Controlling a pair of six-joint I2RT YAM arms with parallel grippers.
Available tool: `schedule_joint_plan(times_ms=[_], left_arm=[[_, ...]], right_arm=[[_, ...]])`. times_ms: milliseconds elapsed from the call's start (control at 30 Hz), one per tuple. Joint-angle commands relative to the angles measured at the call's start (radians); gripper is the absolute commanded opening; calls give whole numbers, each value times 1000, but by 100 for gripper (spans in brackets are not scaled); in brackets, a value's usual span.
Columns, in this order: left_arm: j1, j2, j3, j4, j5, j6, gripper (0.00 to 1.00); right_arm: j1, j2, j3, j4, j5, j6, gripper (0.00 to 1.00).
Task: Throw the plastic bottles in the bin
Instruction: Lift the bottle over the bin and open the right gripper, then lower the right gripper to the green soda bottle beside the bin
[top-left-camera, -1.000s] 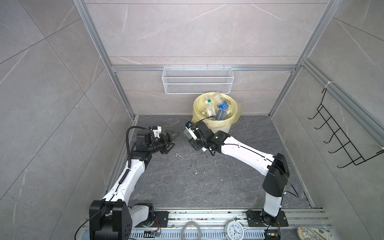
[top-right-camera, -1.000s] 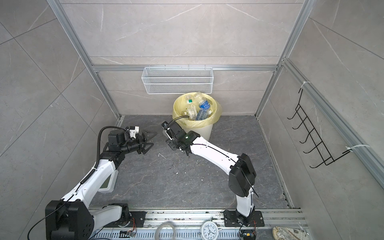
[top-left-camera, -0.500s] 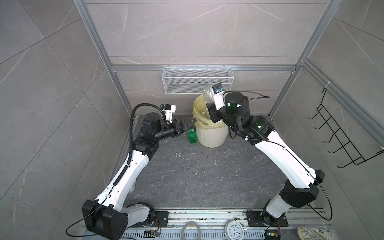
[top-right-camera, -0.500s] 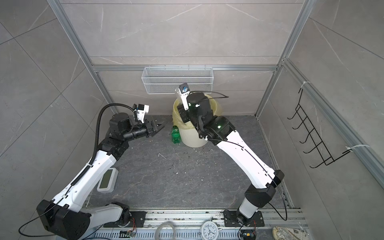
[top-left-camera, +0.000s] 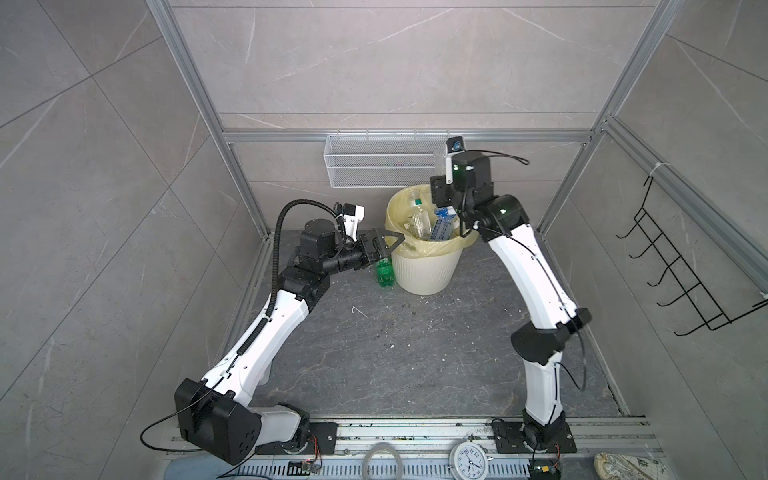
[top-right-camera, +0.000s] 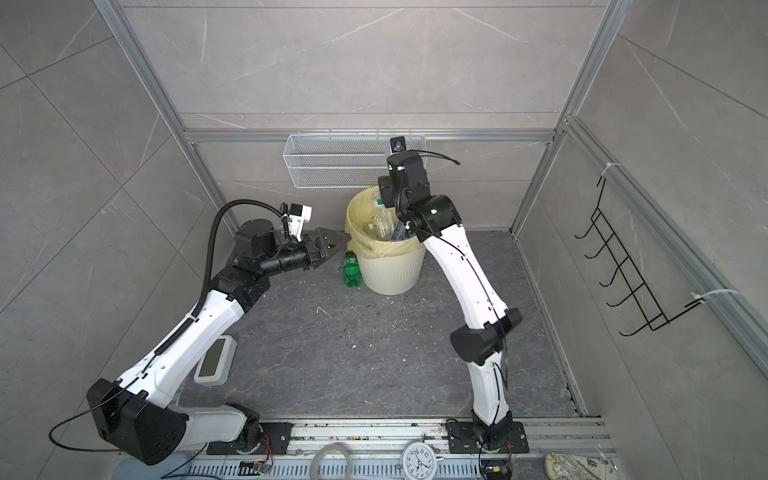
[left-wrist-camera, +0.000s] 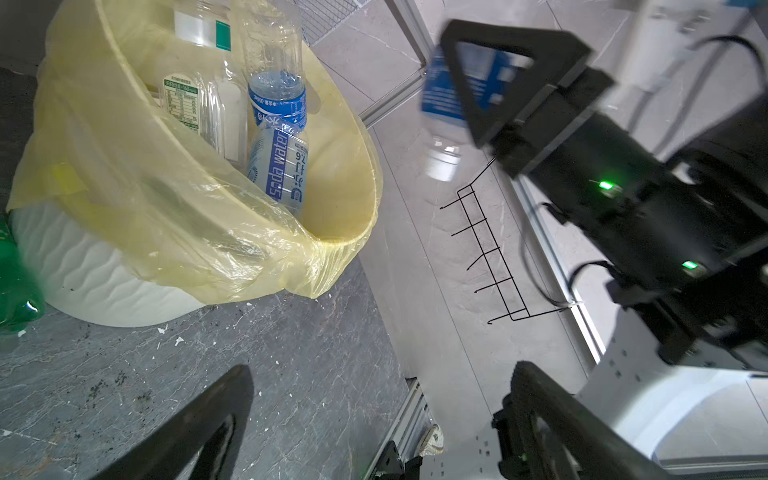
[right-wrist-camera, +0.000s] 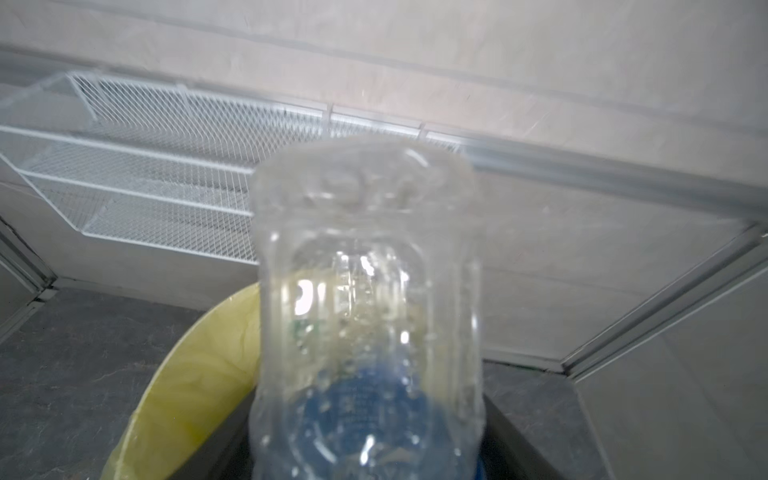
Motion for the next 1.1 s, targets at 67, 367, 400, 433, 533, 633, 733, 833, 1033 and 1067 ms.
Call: schedule_joint_plan(times_ms=[67, 367, 400, 433, 533, 633, 733, 833, 1033, 1067], left_arm=[[-2, -28, -23, -6, -19, 44, 100], [-2, -27, -54, 11, -26, 29, 100], [-1, -27, -54, 12, -26, 28, 100], [-2, -27, -57, 10, -26, 26, 100], [5, -37, -70, 6, -36, 16, 100], [33, -61, -101, -17, -64, 3, 100], [127, -99, -168, 10, -25, -60, 100], [258, -139, -250, 56, 48, -133, 100], [485, -180, -401, 111, 203, -220, 100], [510, -182, -428, 121, 220, -234, 100]], right_arm=[[5, 14, 74, -132, -13, 50, 95], [7, -153, -105, -69, -24, 58, 100], [8, -183, -148, -52, -34, 62, 100], [11, -203, -178, -39, -46, 63, 100], [39, -261, -262, -4, -64, 64, 100], [120, -297, -359, 40, -39, 29, 100], [206, -309, -440, 79, 6, 2, 100], [263, -293, -486, 90, 10, 29, 100], [372, -158, -486, 75, 70, 59, 100], [380, -128, -474, 67, 61, 75, 99]])
